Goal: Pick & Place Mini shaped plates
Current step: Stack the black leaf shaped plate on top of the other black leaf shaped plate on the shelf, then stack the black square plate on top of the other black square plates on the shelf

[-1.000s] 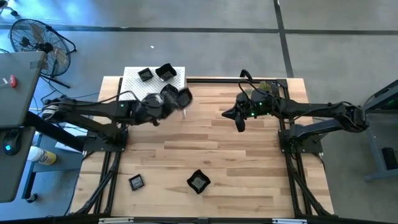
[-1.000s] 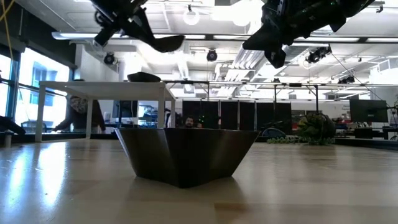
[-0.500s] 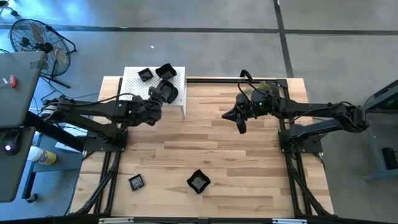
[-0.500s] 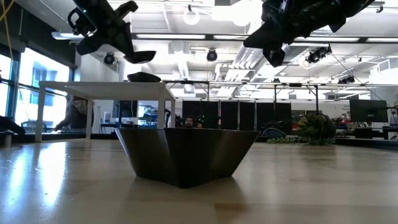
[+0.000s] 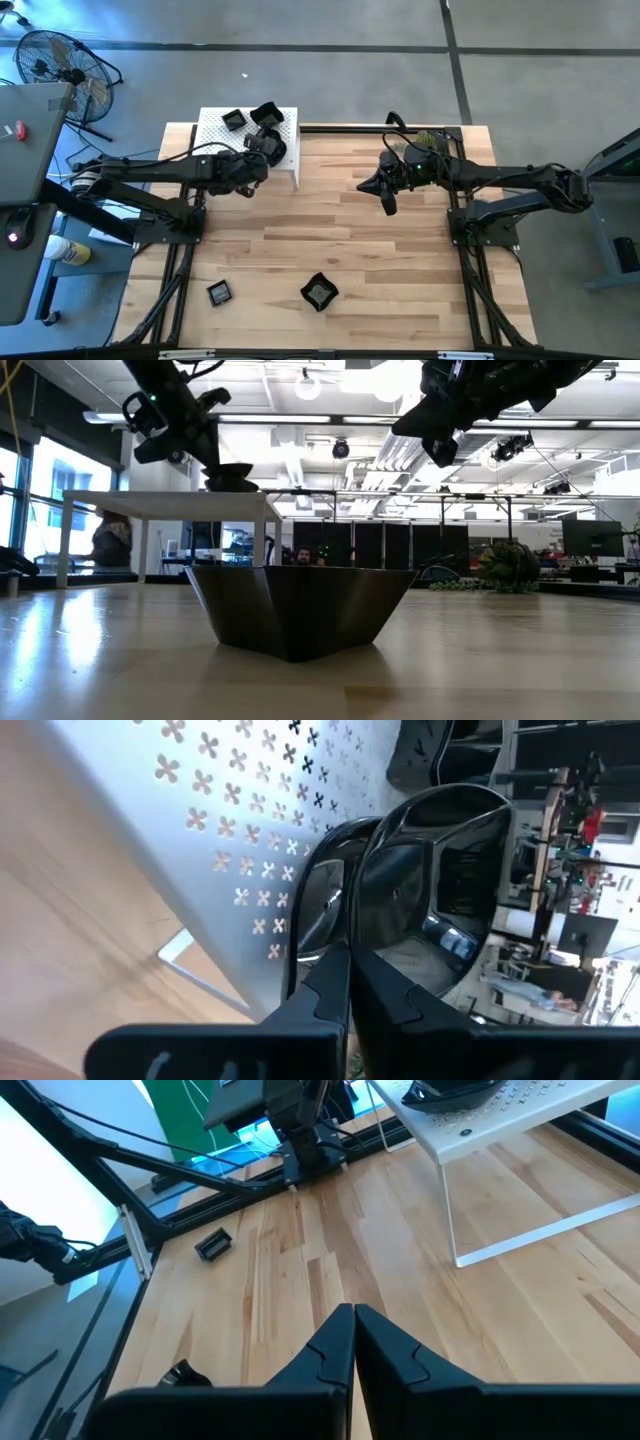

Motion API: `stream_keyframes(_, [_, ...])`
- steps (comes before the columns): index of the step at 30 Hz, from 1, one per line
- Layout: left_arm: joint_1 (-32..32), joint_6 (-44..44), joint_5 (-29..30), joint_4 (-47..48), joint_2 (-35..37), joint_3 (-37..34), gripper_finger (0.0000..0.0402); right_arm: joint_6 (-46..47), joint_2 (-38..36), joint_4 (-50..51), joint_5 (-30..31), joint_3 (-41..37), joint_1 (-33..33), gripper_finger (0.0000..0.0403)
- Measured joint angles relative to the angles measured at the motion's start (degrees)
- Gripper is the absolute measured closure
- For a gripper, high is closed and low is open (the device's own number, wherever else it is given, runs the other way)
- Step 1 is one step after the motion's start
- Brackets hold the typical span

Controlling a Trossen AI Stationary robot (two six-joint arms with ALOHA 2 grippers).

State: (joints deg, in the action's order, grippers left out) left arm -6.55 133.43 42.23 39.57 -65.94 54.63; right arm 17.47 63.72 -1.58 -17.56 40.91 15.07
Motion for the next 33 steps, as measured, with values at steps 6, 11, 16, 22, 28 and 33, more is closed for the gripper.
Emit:
stream_keyframes(6, [0.02,0.76,-1.44,-0.02,0.01,0.00,0.0374,0.00,0.00,0.00,0.01,0.00,0.00,0.0396])
stream_keyframes(11, [0.07,1.46,-2.62,-0.07,0.01,0.00,0.0338,0.00,0.00,0.00,0.00,0.00,0.00,0.0396])
stream_keyframes(16, [0.17,-3.26,-0.42,0.04,0.91,0.00,0.0317,-0.01,0.00,0.02,0.00,0.00,0.00,0.0396])
stream_keyframes(22, [0.17,-12.08,0.07,1.68,4.51,0.00,0.0317,0.00,0.00,0.02,-0.39,0.00,-0.02,0.0396])
stream_keyframes(28, [0.17,-21.97,-6.18,2.28,5.54,0.00,0.0317,0.28,0.00,0.02,0.48,0.00,-0.01,0.0396])
stream_keyframes(33, [0.20,-33.76,-8.69,2.81,5.71,0.13,0.0317,0.37,0.00,0.02,2.00,0.00,0.04,0.0396])
